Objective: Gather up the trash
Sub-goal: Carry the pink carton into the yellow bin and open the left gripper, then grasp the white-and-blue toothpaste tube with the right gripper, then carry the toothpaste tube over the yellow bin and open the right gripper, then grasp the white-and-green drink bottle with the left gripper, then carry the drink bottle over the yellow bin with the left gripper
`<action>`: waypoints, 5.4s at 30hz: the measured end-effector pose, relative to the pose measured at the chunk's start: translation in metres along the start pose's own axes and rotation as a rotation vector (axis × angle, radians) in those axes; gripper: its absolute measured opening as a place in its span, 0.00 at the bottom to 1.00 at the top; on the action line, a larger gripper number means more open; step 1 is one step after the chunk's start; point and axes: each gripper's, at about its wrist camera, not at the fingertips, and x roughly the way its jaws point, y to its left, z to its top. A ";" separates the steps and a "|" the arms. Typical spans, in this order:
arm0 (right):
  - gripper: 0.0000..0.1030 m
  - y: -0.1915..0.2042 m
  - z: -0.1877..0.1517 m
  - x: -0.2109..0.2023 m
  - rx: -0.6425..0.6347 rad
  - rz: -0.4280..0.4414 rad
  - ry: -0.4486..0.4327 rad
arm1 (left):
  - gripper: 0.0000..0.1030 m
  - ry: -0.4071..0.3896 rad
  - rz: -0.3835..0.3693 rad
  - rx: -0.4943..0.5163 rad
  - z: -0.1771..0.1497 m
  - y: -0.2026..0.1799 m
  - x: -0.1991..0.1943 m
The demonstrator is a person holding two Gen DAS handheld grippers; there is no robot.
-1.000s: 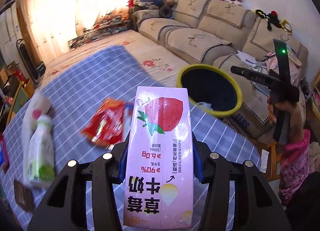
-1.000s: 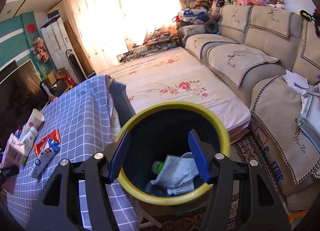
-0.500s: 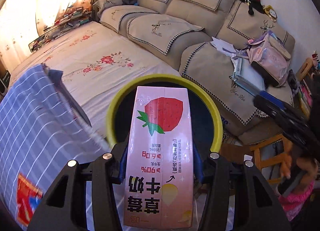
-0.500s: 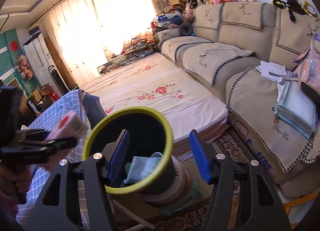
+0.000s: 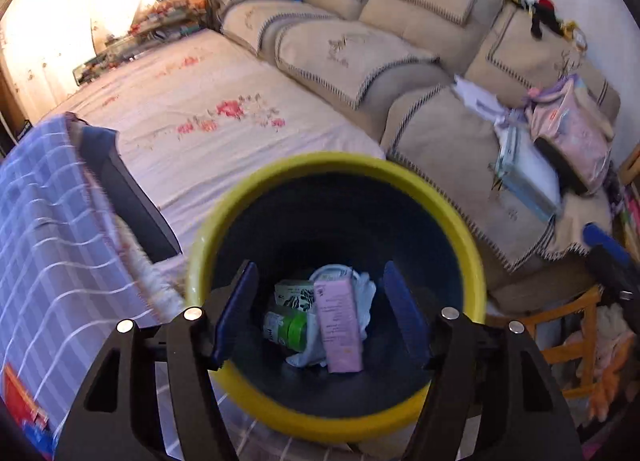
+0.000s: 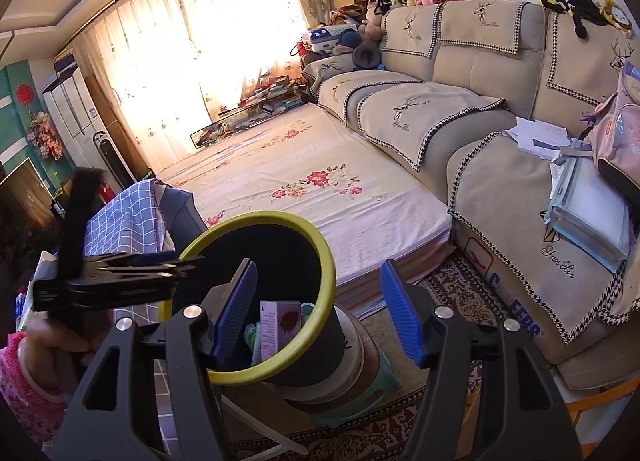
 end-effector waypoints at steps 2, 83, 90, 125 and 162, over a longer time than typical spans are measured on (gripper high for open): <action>0.60 0.003 -0.001 0.000 0.000 0.003 0.000 | 0.69 -0.076 0.001 -0.014 -0.006 0.008 -0.032; 0.12 0.193 -0.015 0.100 -0.269 -0.063 0.206 | 0.90 -0.634 0.603 -0.527 -0.289 0.261 -0.302; 0.14 0.166 -0.019 0.137 -0.253 -0.120 0.273 | 0.90 -0.601 0.592 -0.519 -0.286 0.263 -0.294; 0.51 0.258 -0.021 0.109 -0.251 0.148 0.131 | 0.76 -0.398 0.403 -0.495 -0.263 0.282 -0.238; 0.54 0.259 -0.025 0.109 -0.268 0.176 0.125 | 0.50 -0.529 0.639 -0.345 -0.250 0.245 -0.288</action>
